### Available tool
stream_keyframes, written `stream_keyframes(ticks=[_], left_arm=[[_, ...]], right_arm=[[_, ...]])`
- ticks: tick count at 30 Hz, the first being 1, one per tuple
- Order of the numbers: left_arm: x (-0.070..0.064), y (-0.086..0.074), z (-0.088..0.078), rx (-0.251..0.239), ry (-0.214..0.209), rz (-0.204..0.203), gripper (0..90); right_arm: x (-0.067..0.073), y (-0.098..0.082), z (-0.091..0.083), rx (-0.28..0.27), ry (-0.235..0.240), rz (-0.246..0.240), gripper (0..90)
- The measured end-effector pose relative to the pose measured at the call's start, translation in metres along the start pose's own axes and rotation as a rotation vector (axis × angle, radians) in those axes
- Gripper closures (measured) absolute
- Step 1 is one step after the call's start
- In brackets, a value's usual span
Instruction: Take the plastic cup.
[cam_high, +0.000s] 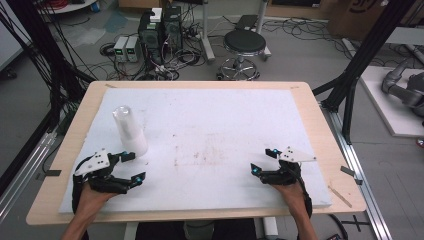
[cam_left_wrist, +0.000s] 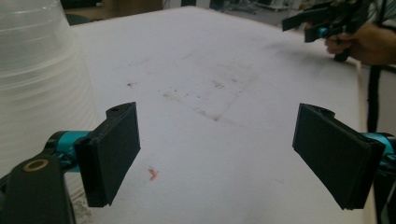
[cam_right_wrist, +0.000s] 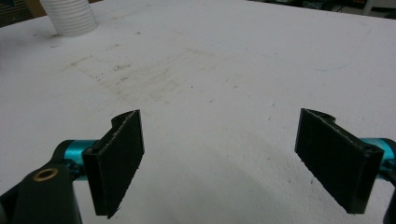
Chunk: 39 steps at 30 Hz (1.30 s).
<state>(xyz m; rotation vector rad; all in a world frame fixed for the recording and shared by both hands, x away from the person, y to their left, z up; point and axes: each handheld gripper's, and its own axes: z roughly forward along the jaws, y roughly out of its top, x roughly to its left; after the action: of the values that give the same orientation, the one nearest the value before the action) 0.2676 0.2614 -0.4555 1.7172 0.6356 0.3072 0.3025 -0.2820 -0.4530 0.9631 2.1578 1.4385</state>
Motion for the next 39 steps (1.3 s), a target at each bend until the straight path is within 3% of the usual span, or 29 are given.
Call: stream_keyframes(ticks=[4,7,14,15,23,32,39], left_arm=[[0.0,0.0,-0.013,0.015,0.003,0.013,14.9],[0.005,0.006,-0.033,-0.002,0.003,0.021,14.8],[0.023,0.03,-0.059,-0.065,0.0,0.027,14.1],[0.03,0.04,-0.064,-0.077,-0.001,0.033,14.1],[0.051,0.073,-0.072,-0.092,-0.005,0.058,14.1],[0.067,0.088,-0.069,-0.036,-0.019,0.081,14.1],[0.082,0.099,-0.066,-0.024,-0.029,0.091,14.1]], right_arm=[[0.0,0.0,0.0,-0.003,0.0,-0.005,15.2],[0.0,0.0,0.0,-0.003,-0.001,-0.006,15.1],[-0.001,0.0,0.0,0.002,-0.003,-0.003,15.2],[-0.001,0.0,0.0,0.002,-0.003,-0.004,15.2],[0.0,0.0,0.0,0.001,-0.004,0.0,15.2],[0.0,0.0,0.0,0.0,-0.002,-0.003,15.2],[0.0,0.0,0.0,0.002,-0.006,-0.01,15.2]])
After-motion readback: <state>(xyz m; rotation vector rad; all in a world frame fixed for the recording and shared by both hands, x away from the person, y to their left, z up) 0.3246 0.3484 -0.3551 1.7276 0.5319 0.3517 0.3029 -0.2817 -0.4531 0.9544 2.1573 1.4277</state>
